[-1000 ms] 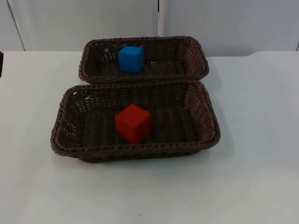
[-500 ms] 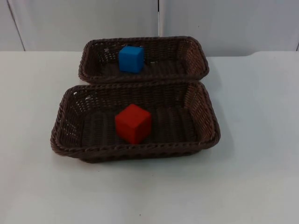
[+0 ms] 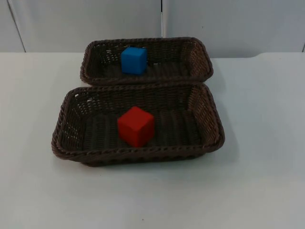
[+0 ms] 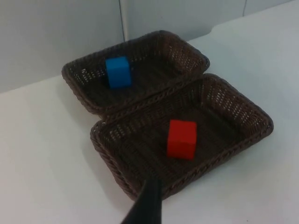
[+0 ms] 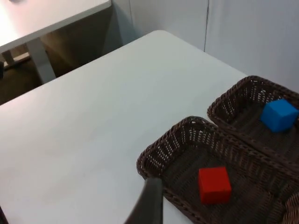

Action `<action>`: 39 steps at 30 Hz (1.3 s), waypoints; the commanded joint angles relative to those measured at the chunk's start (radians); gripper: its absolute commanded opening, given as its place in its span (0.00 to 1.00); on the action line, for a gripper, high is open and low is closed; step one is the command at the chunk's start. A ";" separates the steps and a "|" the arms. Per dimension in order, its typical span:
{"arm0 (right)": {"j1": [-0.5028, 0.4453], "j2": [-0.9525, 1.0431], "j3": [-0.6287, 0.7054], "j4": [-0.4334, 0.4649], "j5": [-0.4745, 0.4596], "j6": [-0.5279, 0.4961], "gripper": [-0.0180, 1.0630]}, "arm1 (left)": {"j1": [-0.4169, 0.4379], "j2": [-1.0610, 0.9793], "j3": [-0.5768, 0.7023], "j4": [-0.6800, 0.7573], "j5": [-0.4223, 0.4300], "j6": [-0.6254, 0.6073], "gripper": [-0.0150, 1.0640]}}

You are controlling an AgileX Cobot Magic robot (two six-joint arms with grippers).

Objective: Pick up one cube with the left hand and place it into the upper basket. Pick up one cube with the right hand and place it into the lower basket.

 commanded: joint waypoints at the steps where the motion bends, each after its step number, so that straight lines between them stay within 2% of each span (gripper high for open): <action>1: 0.005 -0.032 0.022 0.006 -0.013 0.000 0.74 | -0.001 -0.005 0.005 0.005 0.009 -0.009 0.80; 14: 0.005 -0.250 0.179 0.005 -0.023 0.004 0.74 | -0.001 -0.016 0.005 -0.045 0.060 -0.009 0.80; 28: 0.005 -0.435 0.310 0.005 0.005 0.004 0.74 | -0.001 -0.216 0.005 -0.027 0.106 -0.009 0.80; 34: 0.005 -0.508 0.378 0.005 0.127 -0.009 0.74 | -0.001 -0.249 0.005 -0.018 0.194 -0.043 0.80; 39: 0.005 -0.569 0.427 0.005 0.202 -0.033 0.74 | -0.001 -0.250 0.005 0.001 0.218 -0.043 0.80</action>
